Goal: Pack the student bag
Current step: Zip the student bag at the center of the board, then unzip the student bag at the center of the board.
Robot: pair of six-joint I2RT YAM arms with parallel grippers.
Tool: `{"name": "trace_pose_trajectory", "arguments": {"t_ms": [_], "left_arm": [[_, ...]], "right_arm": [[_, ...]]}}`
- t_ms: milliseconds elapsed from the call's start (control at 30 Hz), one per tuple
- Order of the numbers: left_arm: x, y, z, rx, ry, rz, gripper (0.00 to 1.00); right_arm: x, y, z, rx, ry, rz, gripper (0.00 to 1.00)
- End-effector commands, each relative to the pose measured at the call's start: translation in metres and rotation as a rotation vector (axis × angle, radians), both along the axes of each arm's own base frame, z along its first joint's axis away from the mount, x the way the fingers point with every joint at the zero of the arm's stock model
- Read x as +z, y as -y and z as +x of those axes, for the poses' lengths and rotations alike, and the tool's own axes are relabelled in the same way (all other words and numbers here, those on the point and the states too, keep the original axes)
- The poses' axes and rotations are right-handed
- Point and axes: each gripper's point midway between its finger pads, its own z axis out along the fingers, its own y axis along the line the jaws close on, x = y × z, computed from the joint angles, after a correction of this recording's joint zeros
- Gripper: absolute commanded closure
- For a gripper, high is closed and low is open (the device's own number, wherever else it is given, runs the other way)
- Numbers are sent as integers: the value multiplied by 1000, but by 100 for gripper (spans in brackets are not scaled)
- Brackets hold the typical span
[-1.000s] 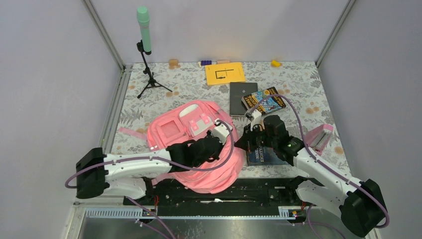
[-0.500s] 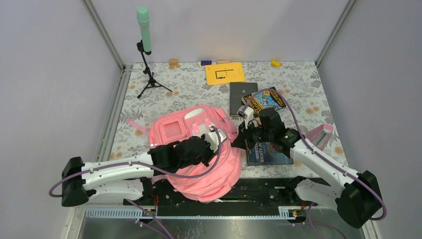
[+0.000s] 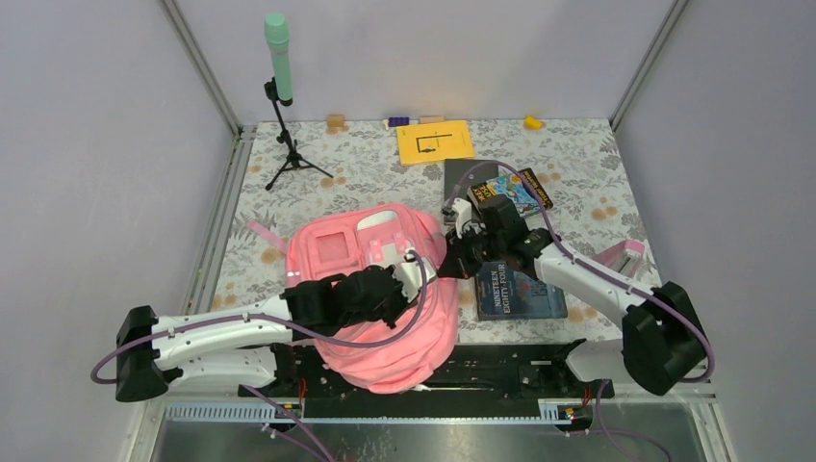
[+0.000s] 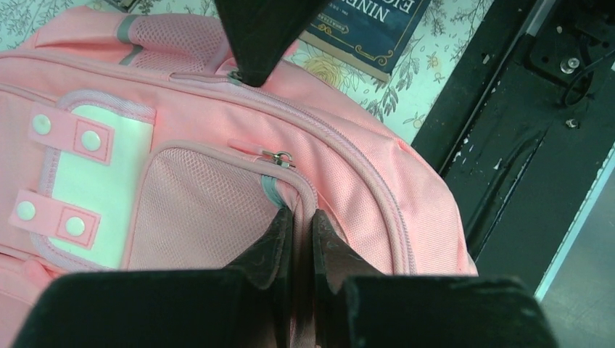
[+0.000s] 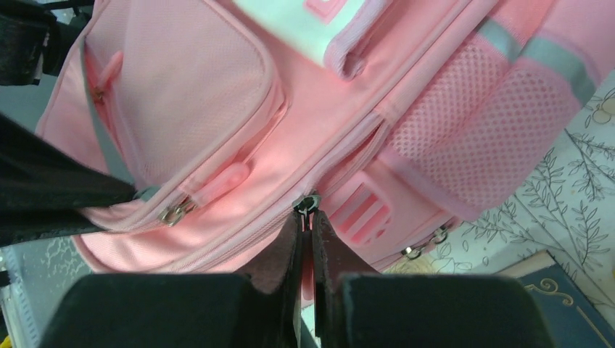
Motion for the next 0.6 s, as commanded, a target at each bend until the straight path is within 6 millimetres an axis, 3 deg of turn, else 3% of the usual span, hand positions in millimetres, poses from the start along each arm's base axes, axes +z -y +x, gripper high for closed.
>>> {"name": "trace_pose_trajectory", "arguments": {"t_ms": [0, 567], "left_arm": [[2, -3, -30, -111, -93, 7, 100], [3, -14, -35, -101, -106, 5, 100]], "right_arm": [[27, -6, 70, -104, 226, 1, 100], [18, -30, 130, -148, 271, -33, 100]]}}
